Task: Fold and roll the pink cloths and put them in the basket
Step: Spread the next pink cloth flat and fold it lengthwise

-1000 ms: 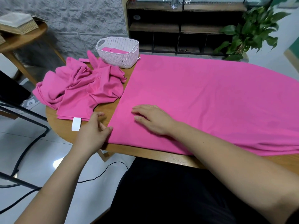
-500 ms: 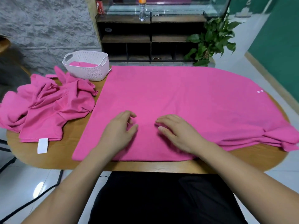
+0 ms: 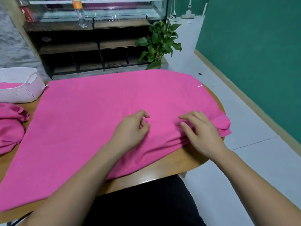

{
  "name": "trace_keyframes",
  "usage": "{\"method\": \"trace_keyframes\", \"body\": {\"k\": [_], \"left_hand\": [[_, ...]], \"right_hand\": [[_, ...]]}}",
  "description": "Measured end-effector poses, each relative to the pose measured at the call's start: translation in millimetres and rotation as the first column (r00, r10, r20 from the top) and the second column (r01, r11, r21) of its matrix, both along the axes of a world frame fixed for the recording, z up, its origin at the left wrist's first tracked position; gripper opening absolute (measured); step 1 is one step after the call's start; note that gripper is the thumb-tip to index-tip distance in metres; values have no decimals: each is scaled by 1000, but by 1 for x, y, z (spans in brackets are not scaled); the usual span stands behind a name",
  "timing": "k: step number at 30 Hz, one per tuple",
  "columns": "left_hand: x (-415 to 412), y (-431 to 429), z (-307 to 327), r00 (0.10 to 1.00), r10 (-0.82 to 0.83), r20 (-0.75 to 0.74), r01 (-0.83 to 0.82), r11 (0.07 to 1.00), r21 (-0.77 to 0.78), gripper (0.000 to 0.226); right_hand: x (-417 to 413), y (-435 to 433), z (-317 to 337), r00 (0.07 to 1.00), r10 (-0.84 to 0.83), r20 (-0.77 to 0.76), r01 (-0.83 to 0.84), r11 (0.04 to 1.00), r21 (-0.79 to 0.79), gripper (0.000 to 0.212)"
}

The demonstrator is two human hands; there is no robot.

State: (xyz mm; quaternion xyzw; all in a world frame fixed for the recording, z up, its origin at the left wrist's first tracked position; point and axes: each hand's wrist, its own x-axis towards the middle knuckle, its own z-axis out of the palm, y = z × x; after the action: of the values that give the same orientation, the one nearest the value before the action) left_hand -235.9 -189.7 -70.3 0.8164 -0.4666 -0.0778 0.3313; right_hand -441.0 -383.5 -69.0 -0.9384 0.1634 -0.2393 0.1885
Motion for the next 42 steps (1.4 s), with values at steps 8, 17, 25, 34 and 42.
{"method": "trace_keyframes", "body": {"k": [8, 17, 25, 34, 42], "left_hand": [[-34, -97, 4, 992, -123, -8, 122, 991, -46, 20], [-71, -190, 16, 981, -190, -43, 183, 975, -123, 18], [-87, -237, 11, 978, -206, 3, 206, 974, -99, 17], [-70, -236, -13, 967, -235, 93, 245, 963, -112, 6], [-51, -217, -38, 947, -318, 50, 321, 945, -66, 11]], "right_hand": [[-69, -62, -13, 917, -398, 24, 396, 915, 76, 8], [-105, -83, -40, 817, -574, -58, 557, 758, 338, 39], [-88, -83, -49, 858, -510, -62, 501, 805, 319, 18], [-83, -98, -8, 828, -523, 201, 241, 656, 715, 10], [-88, -109, -2, 886, -406, 225, 37, 544, 838, 22]]}}
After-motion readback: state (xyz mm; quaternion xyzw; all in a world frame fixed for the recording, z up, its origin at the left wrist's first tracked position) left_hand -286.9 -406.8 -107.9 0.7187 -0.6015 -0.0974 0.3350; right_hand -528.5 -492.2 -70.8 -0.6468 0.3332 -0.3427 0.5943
